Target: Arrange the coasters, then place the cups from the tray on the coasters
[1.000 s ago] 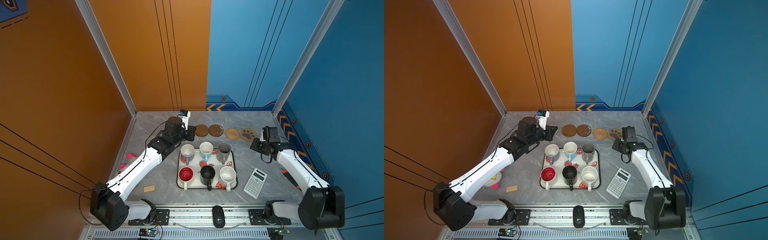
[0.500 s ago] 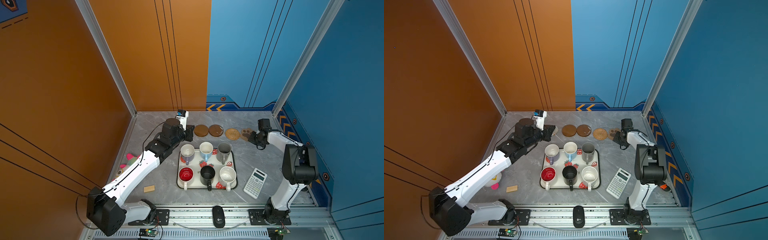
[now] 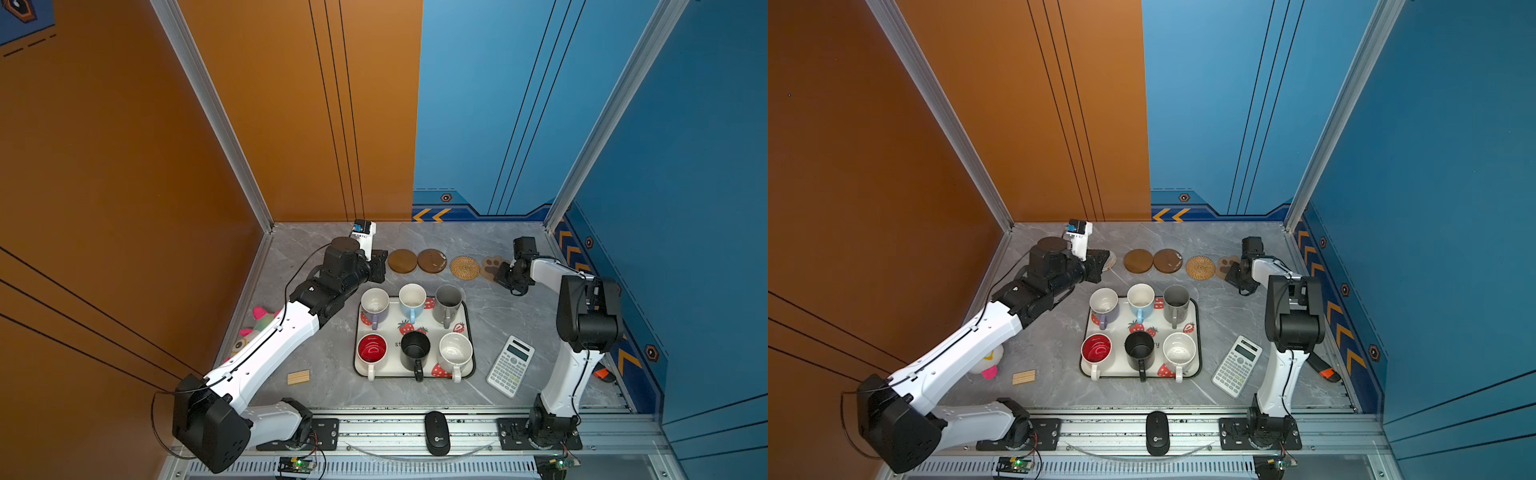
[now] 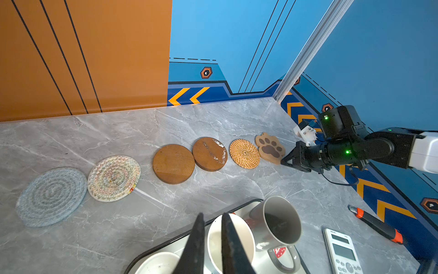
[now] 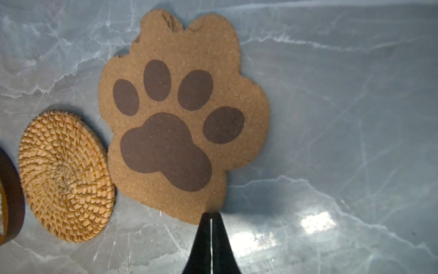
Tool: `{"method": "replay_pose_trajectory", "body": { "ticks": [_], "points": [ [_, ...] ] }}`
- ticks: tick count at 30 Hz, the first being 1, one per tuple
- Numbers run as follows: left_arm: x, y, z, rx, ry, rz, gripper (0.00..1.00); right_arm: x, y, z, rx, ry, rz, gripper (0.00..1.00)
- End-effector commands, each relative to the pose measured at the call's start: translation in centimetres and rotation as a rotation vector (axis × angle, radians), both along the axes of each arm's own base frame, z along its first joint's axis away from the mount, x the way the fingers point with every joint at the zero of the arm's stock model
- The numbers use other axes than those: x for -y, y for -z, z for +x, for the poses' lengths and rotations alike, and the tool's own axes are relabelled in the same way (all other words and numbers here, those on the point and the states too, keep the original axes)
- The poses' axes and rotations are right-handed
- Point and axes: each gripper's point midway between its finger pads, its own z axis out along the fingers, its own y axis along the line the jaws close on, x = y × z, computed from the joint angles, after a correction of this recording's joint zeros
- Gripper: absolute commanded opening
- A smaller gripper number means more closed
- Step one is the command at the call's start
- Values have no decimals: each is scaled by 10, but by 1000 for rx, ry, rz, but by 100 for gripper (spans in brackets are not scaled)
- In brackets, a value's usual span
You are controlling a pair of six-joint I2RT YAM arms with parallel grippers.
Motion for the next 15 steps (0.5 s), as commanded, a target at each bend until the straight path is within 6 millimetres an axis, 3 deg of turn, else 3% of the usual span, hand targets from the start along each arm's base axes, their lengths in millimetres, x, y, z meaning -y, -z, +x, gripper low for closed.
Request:
{"method": "replay_pose_trajectory", "body": {
  "ticks": [1,10,15],
  "points": [
    [-1,-6,-3,35,-6,4,16,1,1,8,8,16,23,0],
    [-2,-7,-3,35,-9,6,16,2,13,13,-10,16,33,0],
    [-3,-10,-3,42,-13,5,16,3,4,17,17,16,34,0]
  ]
}}
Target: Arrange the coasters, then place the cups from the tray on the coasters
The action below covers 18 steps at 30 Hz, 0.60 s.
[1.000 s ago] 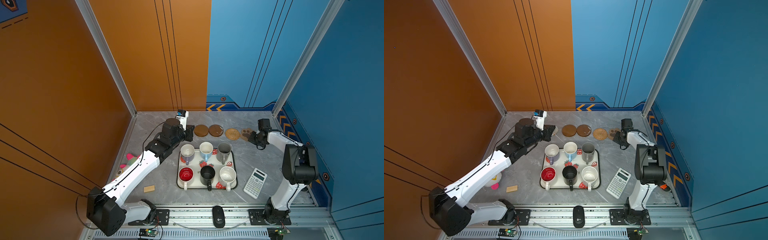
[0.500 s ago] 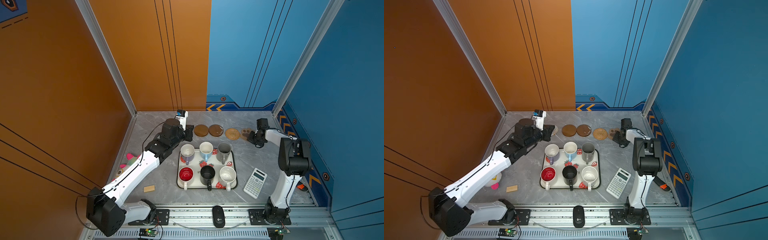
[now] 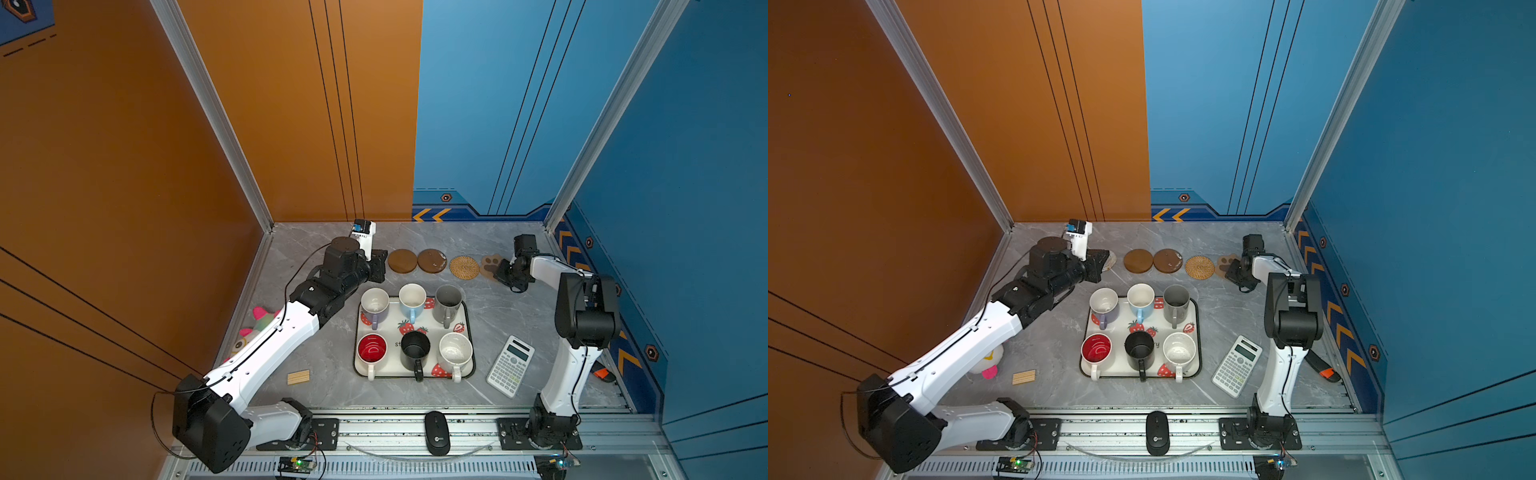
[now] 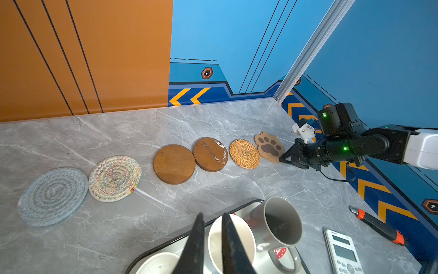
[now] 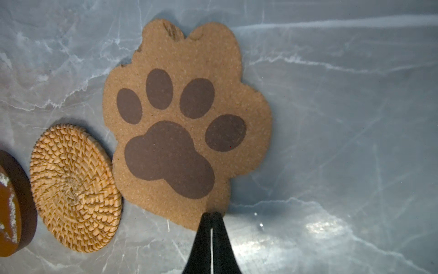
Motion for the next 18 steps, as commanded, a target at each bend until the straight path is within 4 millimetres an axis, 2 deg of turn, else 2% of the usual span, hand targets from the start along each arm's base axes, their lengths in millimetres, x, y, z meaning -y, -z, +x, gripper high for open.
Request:
{"method": "replay_pose_trajectory", "body": {
  "ticks": [1,7,10,13,18],
  "points": [
    [-2,-11,-4,42,-7,4,16,3,0,7,16,16,13,0],
    [-3,-15,-5,49,-9,1,16,1,-13,18,53,10,30,0],
    [-4,-18,-5,57,-14,2,17,-2,-29,19,85,7,35,0],
    [-5,-20,-4,62,-21,2,18,-4,-54,17,135,-1,17,0],
    [-3,-22,-4,49,-18,-10,23,-13,-113,5,271,-20,-21,0]
  ]
}}
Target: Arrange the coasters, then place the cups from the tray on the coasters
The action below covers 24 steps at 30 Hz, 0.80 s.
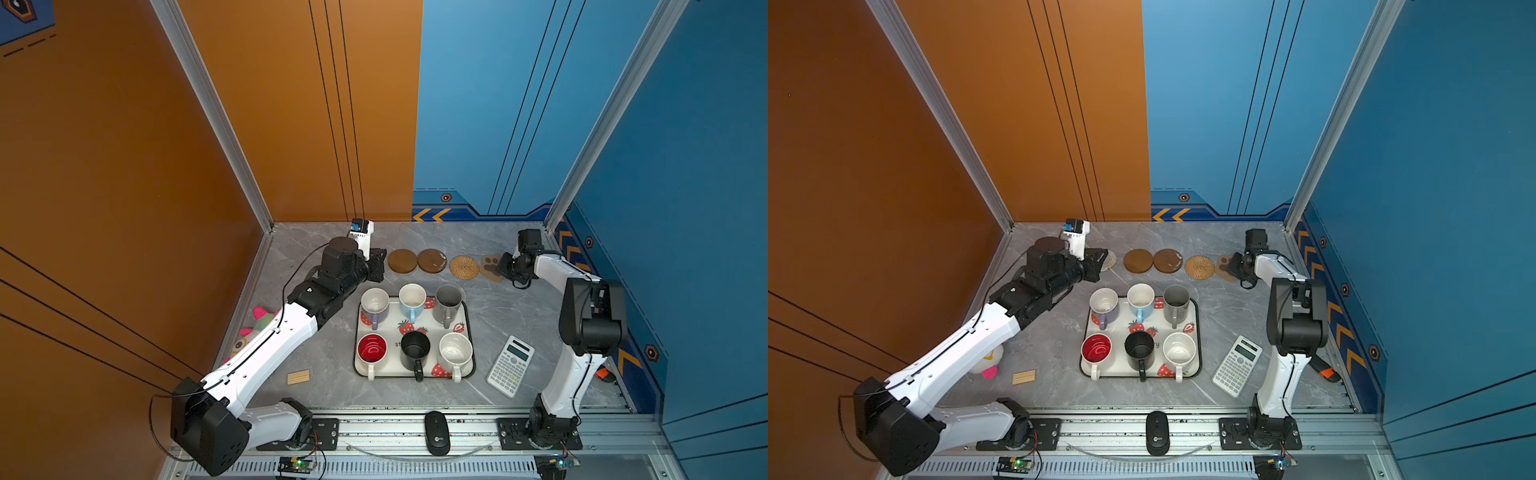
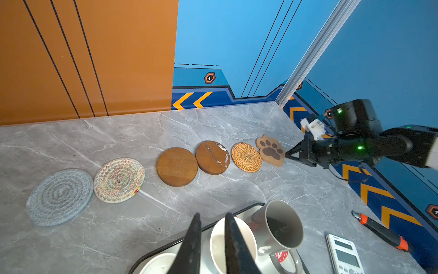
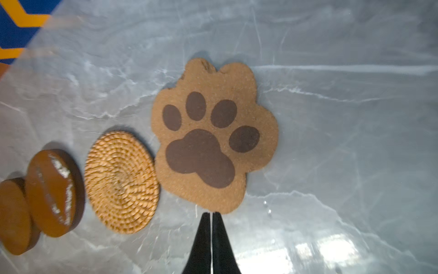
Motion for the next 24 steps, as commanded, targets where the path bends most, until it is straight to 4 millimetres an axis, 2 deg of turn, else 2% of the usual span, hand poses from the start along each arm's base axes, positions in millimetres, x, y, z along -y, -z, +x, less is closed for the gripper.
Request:
{"method": "replay_pose_trajectory", "body": {
  "ticks": [1,7,13,18,21,23,24],
  "points": [
    [1,-17,-3,32,-3,-12,25,-10,-67,-5,170,-7,-28,0],
    [-4,-24,-8,32,-22,2,34,-37,-122,-32,364,-36,-11,0],
    [-5,-20,-13,10,-21,11,37,-81,-173,-64,538,-159,-41,2],
    [-4,-21,-15,13,-18,11,37,-106,-215,-95,723,-239,-78,2],
    [-4,-20,-15,18,-17,15,37,-116,-226,-110,785,-261,-62,3],
    [-4,-19,-15,24,-19,23,38,-125,-230,-117,778,-297,-43,4],
    [-4,-22,-13,48,-22,14,38,-128,-226,-121,735,-323,-43,4]
  ]
}}
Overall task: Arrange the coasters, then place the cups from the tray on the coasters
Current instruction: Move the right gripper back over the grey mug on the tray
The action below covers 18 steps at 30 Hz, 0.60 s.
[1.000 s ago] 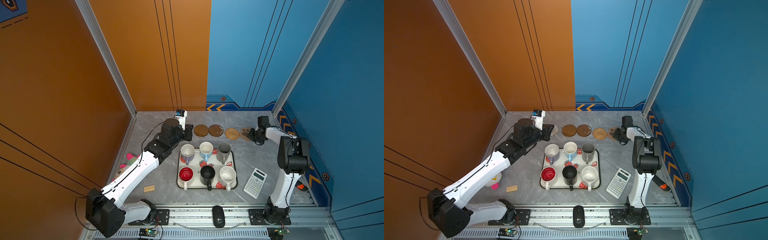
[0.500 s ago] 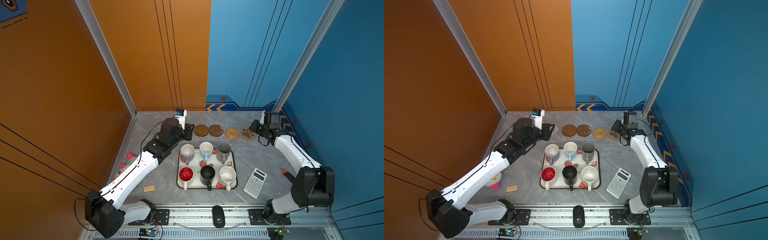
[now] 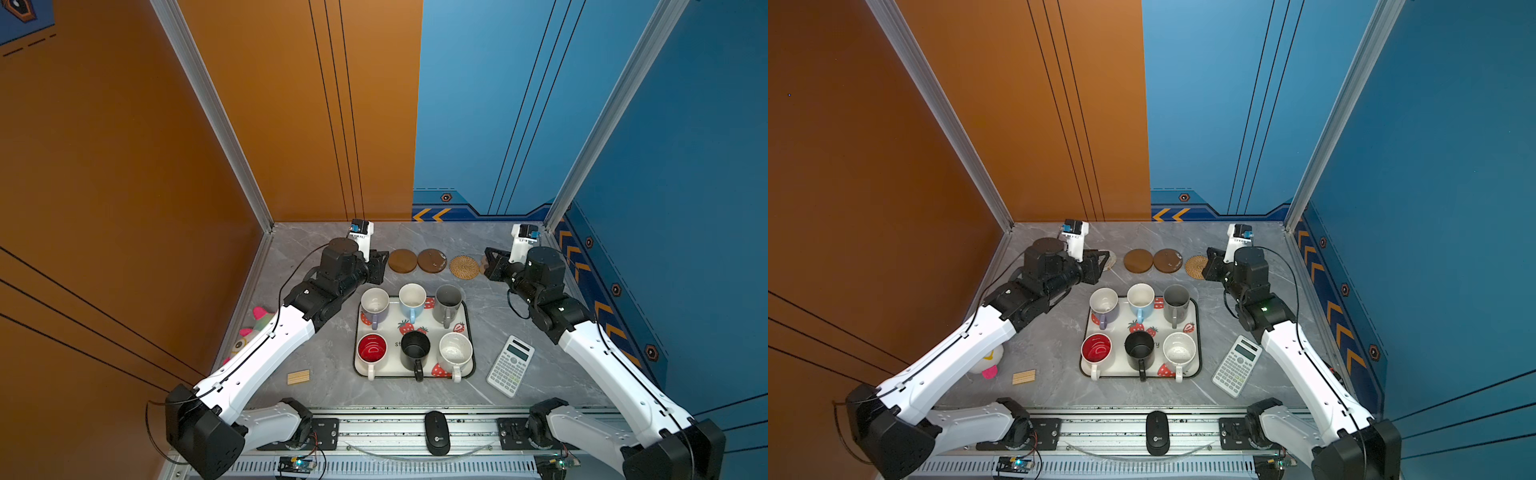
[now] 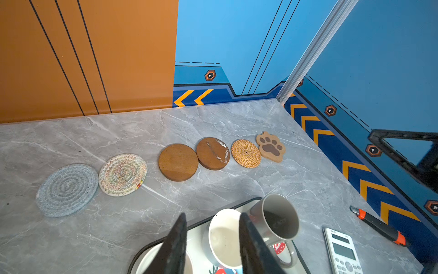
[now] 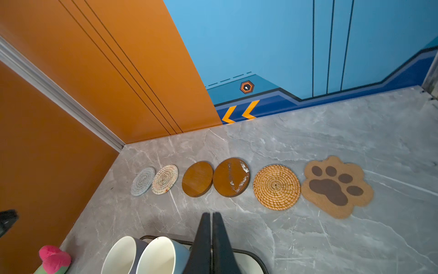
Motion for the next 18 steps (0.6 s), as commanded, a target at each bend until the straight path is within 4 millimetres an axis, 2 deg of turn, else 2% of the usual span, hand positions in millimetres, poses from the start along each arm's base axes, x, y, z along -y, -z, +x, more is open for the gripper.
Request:
{"method": "replay_pose_trajectory", "body": {
  "ticks": [1,5,8,10,15,18],
  "points": [
    [-3,-16,0,64,-18,-3,38,-7,0,-8,-39,-36,-54,4],
    [-3,-11,4,69,-28,10,39,-19,14,-23,-138,-79,-149,10],
    [-3,-4,5,68,-29,11,39,-28,27,-34,-201,-110,-181,23],
    [-3,1,5,64,-29,10,40,-33,41,-40,-254,-120,-214,37],
    [-2,8,6,51,-24,22,41,-47,77,-52,-370,-144,-265,64],
    [-2,8,6,51,-17,20,41,-54,95,-57,-428,-151,-285,69]
  ]
}}
